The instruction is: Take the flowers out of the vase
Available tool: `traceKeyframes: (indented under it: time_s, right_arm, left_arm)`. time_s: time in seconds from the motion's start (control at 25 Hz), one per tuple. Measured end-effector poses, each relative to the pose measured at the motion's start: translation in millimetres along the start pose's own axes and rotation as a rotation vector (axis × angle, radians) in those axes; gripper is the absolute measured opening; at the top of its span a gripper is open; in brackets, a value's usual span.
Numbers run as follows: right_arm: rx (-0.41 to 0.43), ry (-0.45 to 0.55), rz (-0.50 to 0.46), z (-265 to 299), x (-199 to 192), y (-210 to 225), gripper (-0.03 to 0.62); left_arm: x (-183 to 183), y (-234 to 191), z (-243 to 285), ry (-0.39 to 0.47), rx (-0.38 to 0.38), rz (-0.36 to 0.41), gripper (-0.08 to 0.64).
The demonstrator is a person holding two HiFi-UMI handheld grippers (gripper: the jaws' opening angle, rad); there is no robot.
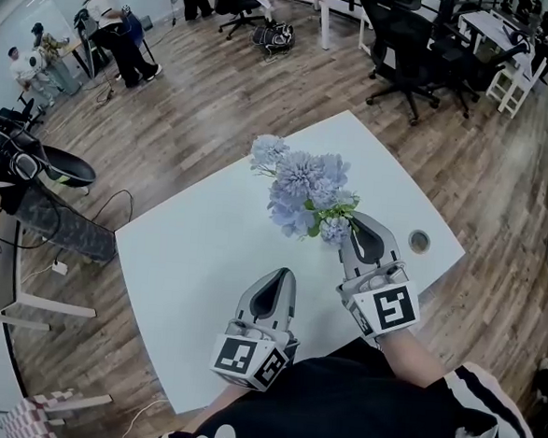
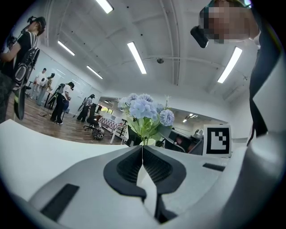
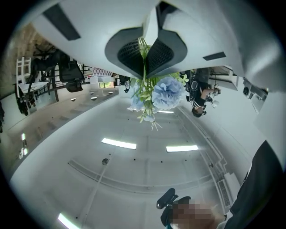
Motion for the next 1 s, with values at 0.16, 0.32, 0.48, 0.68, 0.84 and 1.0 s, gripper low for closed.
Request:
traceKeyframes:
  time_s: [0.16, 0.32, 0.48, 0.68, 0.84, 1.0]
  right_arm:
    - [-0.006, 0.015, 0.027, 2, 6, 2, 0.02]
    - [-0.014, 0.027, 0.05, 2, 11, 7, 0.02]
    - [-0.02, 0.043, 0.069, 3, 16, 10, 0.02]
    - [-0.027, 0.057, 0.079, 4, 21, 13, 0.02]
    - [-0.027, 0.066, 0.086, 6, 25, 15, 0.02]
    - [-0.034, 0.082, 0.101, 8, 31, 15, 0.02]
  left_arm:
    - [0, 1, 0, -0.004, -0.001, -0.002, 0.008]
    - [1, 4, 1, -0.001, -0.001, 0.002, 0.006]
    - [0, 5, 0, 0.0, 0.001, 0.004, 0.008]
    - [1, 7, 0, 0.003, 0.002, 0.008, 0.008]
    - [3, 7, -1, 0.009, 0.005, 0.007, 0.008]
    - [5, 7, -5, 0.015, 0.007, 0.008, 0.008]
Point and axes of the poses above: the fingertips, and each gripper's own axes: z forward along the fingers, y to its right, x out of its top, the point moved 7 cm from there along -z, backward along the fingers, and after that the axes turned 12 degrees about -z, right-handed, at the moved point
